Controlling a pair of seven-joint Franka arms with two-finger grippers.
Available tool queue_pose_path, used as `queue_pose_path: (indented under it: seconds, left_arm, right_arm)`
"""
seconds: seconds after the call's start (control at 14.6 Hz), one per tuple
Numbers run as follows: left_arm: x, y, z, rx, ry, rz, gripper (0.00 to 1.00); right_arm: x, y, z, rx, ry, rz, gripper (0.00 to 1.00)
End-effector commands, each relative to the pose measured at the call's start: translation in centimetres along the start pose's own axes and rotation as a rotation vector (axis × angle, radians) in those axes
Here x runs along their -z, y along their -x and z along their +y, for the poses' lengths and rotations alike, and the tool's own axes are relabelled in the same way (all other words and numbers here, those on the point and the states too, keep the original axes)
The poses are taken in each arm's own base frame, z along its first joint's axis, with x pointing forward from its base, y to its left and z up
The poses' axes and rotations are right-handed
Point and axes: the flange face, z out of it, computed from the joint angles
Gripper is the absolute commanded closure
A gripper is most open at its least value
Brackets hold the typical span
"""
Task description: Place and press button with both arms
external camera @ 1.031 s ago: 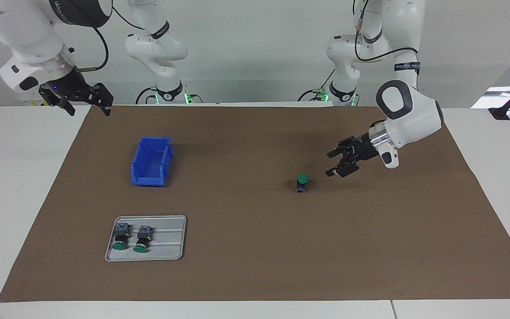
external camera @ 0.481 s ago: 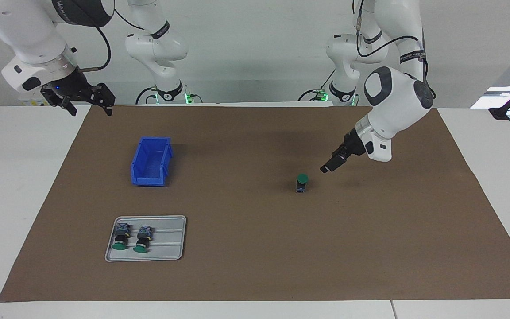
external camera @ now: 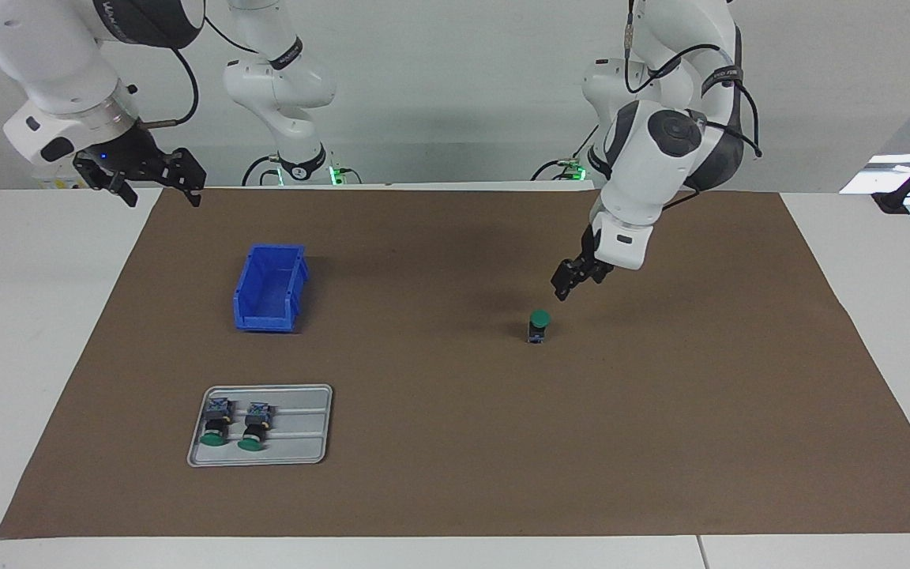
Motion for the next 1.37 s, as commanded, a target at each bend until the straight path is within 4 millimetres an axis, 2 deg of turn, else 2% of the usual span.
queue_pose_path:
  seconds: [0.0, 0.14, 0.27, 0.41, 0.55, 0.76, 1.31]
  left_arm:
    - [-1.7, -1.2, 0.6, -0.089, -0.026, -0.006, 0.55]
    - [-2.6, -0.8, 1.3, -0.118, -0.031, -0.015, 0.71]
    - [-4.9, -0.3, 3.1, -0.144, -0.027, -0.015, 0.83]
    - [-5.2, -0.1, 3.5, -0.152, -0.028, -0.017, 0.94]
    - [-5.5, 0.5, 3.5, -0.159, -0.035, -0.026, 0.96]
    - [-6.4, 0.1, 4.0, -0.159, -0.028, -0.018, 0.99]
    - [-7.6, -0.3, 3.5, -0.163, -0.024, -0.009, 0.99]
  right_arm:
    - [-0.1, 0.5, 0.2, 0.017, -0.016, 0.0, 0.01]
    - [-0.2, 0.5, 0.2, 0.017, -0.016, 0.0, 0.01]
    - [-0.2, 0.5, 0.2, 0.017, -0.016, 0.0, 0.01]
    - [-0.1, 0.5, 0.2, 0.018, -0.015, 0.001, 0.01]
    - [-0.2, 0.5, 0.2, 0.017, -0.017, 0.0, 0.01]
    - [-0.1, 0.5, 0.2, 0.017, -0.015, 0.001, 0.01]
    - [-0.2, 0.5, 0.1, 0.019, -0.017, 0.0, 0.01]
